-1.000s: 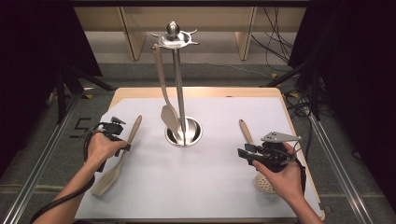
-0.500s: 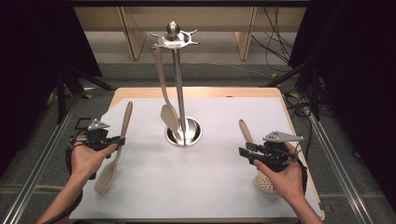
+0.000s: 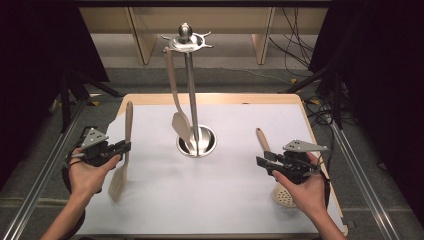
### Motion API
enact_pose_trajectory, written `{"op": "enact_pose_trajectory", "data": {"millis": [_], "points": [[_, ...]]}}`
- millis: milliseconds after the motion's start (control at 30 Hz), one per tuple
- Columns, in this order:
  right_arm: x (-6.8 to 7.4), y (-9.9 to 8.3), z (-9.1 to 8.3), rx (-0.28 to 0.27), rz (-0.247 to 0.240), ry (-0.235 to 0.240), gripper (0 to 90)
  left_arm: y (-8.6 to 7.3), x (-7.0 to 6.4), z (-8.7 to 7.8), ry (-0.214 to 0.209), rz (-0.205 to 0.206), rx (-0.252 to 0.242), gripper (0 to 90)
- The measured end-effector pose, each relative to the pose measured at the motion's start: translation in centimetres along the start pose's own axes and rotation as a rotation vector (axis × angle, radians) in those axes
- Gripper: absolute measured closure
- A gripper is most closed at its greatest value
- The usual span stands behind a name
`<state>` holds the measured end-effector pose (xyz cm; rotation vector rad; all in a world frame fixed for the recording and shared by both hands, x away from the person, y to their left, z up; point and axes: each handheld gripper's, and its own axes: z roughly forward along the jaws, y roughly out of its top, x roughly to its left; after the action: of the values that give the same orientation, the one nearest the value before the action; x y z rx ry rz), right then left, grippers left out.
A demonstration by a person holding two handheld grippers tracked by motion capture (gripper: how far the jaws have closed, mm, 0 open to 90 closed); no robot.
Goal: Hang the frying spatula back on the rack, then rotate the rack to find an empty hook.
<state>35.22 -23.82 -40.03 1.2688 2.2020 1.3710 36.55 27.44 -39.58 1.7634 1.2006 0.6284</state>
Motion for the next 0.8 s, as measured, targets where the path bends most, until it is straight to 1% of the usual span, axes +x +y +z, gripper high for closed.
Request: {"op": "enact_pose_trajectory", "data": {"millis": [33, 100, 133, 167, 200, 233, 267, 300, 333, 367, 400, 433, 467, 500, 533, 567, 633, 667, 700, 800], "points": [[-0.2, 0.1, 0.1, -0.004, -0.027, -0.001, 60.0, 0.1, -0.1, -0.1, -0.003, -0.001, -0.015, 76.6], [-0.1, 0.1, 0.1, -0.010, -0.039, -0.005, 60.1, 0.4, -0.5, -0.3, -0.008, 0.001, -0.030, 76.7], [0.2, 0.1, 0.1, -0.005, 0.002, 0.007, 60.0, 0.5, -0.6, -0.4, -0.012, 0.003, -0.039, 76.7], [0.1, 0.1, 0.2, -0.006, -0.003, 0.008, 60.0, 0.6, -0.8, -0.4, -0.018, 0.008, -0.042, 76.6], [0.0, 0.2, 0.2, -0.006, -0.024, 0.008, 60.1, 0.7, -1.0, -0.4, -0.020, 0.009, -0.050, 76.6], [0.0, 0.2, 0.3, -0.007, -0.025, 0.015, 60.0, 0.8, -1.1, -0.4, -0.020, 0.007, -0.057, 76.7], [0.1, 0.2, 0.3, -0.003, -0.010, 0.015, 60.0, 1.0, -1.3, -0.3, -0.027, 0.008, -0.058, 76.7], [0.2, 0.3, 0.3, -0.016, -0.018, 0.013, 60.0, 1.1, -1.4, -0.3, -0.030, 0.007, -0.070, 76.7], [0.3, 0.4, 0.3, -0.006, -0.012, 0.016, 60.0, 1.2, -1.5, -0.3, -0.035, 0.007, -0.070, 76.7], [0.2, 0.6, 0.3, -0.022, -0.038, 0.007, 59.9, 1.3, -1.7, -0.3, -0.042, 0.005, -0.081, 76.7], [0.5, 0.7, 0.3, -0.011, -0.018, 0.015, 59.9, 1.4, -1.9, -0.4, -0.042, 0.006, -0.086, 76.6], [0.5, 0.8, 0.3, -0.017, -0.040, 0.015, 59.9, 1.6, -2.2, -0.4, -0.052, 0.011, -0.092, 76.7], [0.6, 1.0, 0.4, -0.037, -0.047, 0.015, 59.8, 1.7, -2.4, -0.4, -0.054, 0.012, -0.103, 76.7], [0.8, 1.1, 0.2, -0.022, -0.036, 0.024, 59.9, 1.9, -2.7, -0.5, -0.057, 0.019, -0.109, 76.6], [1.0, 1.3, 0.3, -0.044, -0.047, 0.028, 59.8, 2.0, -2.9, -0.6, -0.061, 0.023, -0.113, 76.6], [1.0, 1.5, 0.2, -0.040, -0.072, 0.021, 59.8, 2.2, -3.2, -0.6, -0.069, 0.026, -0.125, 76.6], [1.6, 1.9, 0.2, -0.060, -0.078, 0.034, 59.8, 2.7, -3.9, -0.6, -0.080, 0.036, -0.136, 76.7], [1.9, 2.0, 0.1, -0.058, -0.059, 0.043, 59.7, 2.9, -4.2, -0.6, -0.087, 0.040, -0.140, 76.6], [2.0, 2.2, 0.1, -0.071, -0.070, 0.049, 59.6, 3.1, -4.6, -0.5, -0.098, 0.046, -0.143, 76.6], [2.9, 2.9, -0.1, -0.091, -0.068, 0.049, 59.4, 3.8, -5.6, -0.2, -0.125, 0.064, -0.153, 76.6]]}}
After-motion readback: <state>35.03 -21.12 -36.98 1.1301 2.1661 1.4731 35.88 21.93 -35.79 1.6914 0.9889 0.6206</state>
